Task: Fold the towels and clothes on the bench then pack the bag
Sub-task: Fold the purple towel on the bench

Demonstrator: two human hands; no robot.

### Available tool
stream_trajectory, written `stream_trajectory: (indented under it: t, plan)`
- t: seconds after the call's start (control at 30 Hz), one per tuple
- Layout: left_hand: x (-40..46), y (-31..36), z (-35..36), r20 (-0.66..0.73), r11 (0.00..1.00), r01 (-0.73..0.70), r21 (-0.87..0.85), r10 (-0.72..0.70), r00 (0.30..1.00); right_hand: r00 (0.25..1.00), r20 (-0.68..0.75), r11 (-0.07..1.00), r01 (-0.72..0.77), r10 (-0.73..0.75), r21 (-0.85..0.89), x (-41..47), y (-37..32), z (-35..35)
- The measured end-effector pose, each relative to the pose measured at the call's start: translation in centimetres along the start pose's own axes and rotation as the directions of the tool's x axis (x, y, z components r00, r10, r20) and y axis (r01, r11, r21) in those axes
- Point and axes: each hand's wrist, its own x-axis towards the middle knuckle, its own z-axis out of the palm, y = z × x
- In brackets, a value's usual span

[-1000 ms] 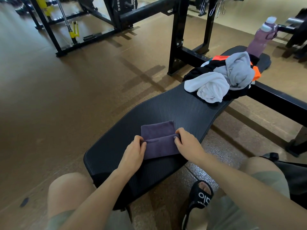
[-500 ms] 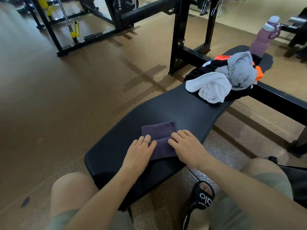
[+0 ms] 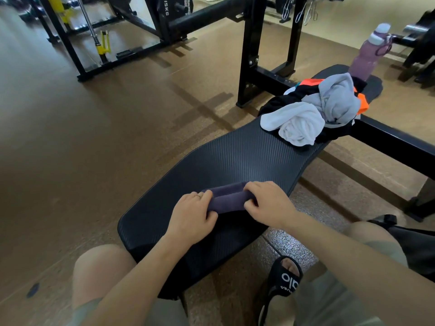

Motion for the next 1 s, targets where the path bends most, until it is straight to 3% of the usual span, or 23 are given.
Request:
stream_trajectory:
  t: [0.13, 0.27, 0.37, 0.5, 0.77, 0.9, 1.0]
  plan:
    - [1.0, -1.2, -0.1, 0.254, 0.917, 0.287, -0.277, -0.218, 0.942, 0.95, 0.165, 0.898, -0.305, 0.265, 0.317, 0.3, -0.1, 0.2]
    - [2.4, -1.5, 0.7, 0.281, 0.925, 0.316, -0.212, -0.252, 0.926, 0.901, 0.16, 0.834, -0.433, 0.403, 0.343, 1.1, -0.2, 1.6]
    - [3.5, -1.5, 0.8, 0.305, 0.949, 0.283, -0.138, -0.231, 0.924, 0.902, 0.107, 0.868, -0.432, 0.419, 0.244, 1.2, -0.8, 2.9]
    - [4.9, -0.8, 0.3, 0.444, 0.964, 0.243, -0.112, -0.17, 0.88, 0.917, 0.066, 0.898, -0.4, 0.394, 0.184, 0.7, -1.3, 3.2]
    - [4.6, 2.0, 0.4, 0.583, 0.97, 0.19, -0.154, -0.066, 0.81, 0.892, 0.24, 0.892, -0.425, 0.383, 0.156, -2.1, -0.3, -0.1]
    - [5.1, 5.6, -1.9, 0.42, 0.985, -0.065, -0.162, 0.128, 0.898, 0.911, 0.28, 0.931, -0.346, 0.303, 0.118, -3.9, 0.5, -5.7]
    - [6.4, 10.8, -5.2, 0.335, 0.961, -0.175, -0.213, 0.24, 0.911, 0.928, 0.273, 0.959, -0.277, 0.251, 0.057, -6.2, 0.8, -12.2]
